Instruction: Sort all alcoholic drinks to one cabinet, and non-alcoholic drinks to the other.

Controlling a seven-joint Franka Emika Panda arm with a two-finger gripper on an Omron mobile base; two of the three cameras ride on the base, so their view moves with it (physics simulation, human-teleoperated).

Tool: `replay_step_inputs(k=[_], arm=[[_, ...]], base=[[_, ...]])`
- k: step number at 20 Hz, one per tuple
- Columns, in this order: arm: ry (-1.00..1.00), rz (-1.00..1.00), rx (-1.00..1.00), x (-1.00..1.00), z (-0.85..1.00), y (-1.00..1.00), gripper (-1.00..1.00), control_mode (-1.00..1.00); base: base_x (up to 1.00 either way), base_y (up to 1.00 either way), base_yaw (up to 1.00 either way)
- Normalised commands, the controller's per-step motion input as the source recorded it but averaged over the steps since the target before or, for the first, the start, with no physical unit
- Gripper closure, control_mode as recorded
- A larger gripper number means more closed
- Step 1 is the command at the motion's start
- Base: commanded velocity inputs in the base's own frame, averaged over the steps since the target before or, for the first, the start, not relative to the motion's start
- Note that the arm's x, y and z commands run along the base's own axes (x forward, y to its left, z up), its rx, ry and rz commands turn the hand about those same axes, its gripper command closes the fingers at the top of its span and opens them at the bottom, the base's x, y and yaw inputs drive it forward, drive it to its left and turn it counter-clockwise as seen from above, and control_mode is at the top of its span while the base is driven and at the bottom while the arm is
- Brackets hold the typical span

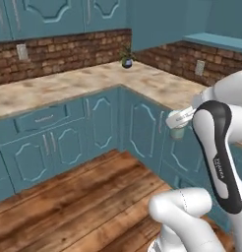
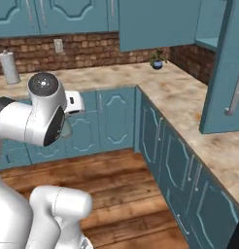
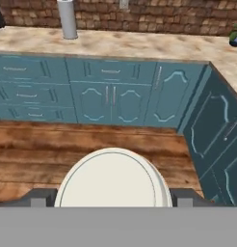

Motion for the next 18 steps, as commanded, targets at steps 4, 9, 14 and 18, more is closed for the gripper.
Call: replay_step_inputs(k=[4,9,14,18], arm=[[0.00,0.00,0.00,0.00,0.00,0.00,1.00,1.00],[0.00,0.00,0.00,0.00,0.00,0.00,1.00,1.00],[0.00,0.00,0.00,0.00,0.00,0.00,1.00,1.00],[0.00,0.00,0.00,0.00,0.00,0.00,1.00,1.00]], base=[[0.71,0.00,-0.65],[0.66,0.00,-0.68],[0.81,0.00,-0.67],[0.80,0.04,-0.69]])
